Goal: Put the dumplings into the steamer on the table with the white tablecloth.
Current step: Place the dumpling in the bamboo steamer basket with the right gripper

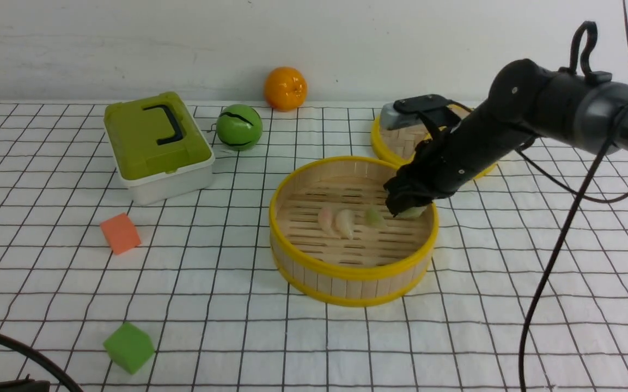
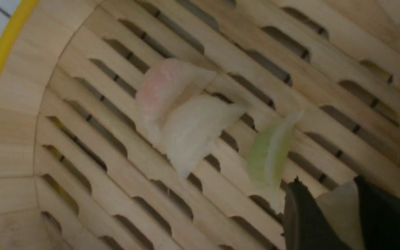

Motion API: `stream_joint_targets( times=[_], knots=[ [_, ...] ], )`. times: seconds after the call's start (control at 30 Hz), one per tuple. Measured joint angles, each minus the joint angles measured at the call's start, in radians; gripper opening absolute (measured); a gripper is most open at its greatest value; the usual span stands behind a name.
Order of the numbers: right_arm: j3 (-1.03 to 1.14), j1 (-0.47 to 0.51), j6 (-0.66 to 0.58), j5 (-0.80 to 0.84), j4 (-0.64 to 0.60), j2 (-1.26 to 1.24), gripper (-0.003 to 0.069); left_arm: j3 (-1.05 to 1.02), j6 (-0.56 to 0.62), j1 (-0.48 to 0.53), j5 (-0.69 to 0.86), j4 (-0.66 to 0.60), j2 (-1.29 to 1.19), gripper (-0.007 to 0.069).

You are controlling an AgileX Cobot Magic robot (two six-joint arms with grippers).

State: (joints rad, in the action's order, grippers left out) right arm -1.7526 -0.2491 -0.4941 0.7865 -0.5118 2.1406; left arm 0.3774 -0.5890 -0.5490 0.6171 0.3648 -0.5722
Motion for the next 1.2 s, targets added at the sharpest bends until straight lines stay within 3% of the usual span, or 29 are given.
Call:
stream_joint_targets(
  times=[0.6, 0.8, 0.93, 1.07, 1.2],
  knots=[
    [0.0, 0.0, 0.046, -0.081, -0.07, 0.065, 0.0199, 0.0, 0.0, 0.0, 0.0, 0.0, 0.0, 0.007],
    [-0.002, -0.004, 0.105, -0.063, -0.088, 0.064, 0.037, 0.0, 0.0, 0.0, 0.0, 0.0, 0.0, 0.0074],
    [-0.002, -0.006, 0.119, -0.054, -0.084, 0.055, 0.0425, 0.0, 0.0, 0.0, 0.0, 0.0, 0.0, 0.0076],
    [-0.002, -0.005, 0.125, -0.032, -0.042, 0.016, 0.0426, 0.0, 0.0, 0.0, 0.0, -0.001, 0.0, 0.008],
    [-0.002, -0.003, 0.159, -0.001, 0.082, -0.084, 0.0365, 0.0, 0.0, 0.0, 0.0, -0.003, 0.0, 0.0086]
  ],
)
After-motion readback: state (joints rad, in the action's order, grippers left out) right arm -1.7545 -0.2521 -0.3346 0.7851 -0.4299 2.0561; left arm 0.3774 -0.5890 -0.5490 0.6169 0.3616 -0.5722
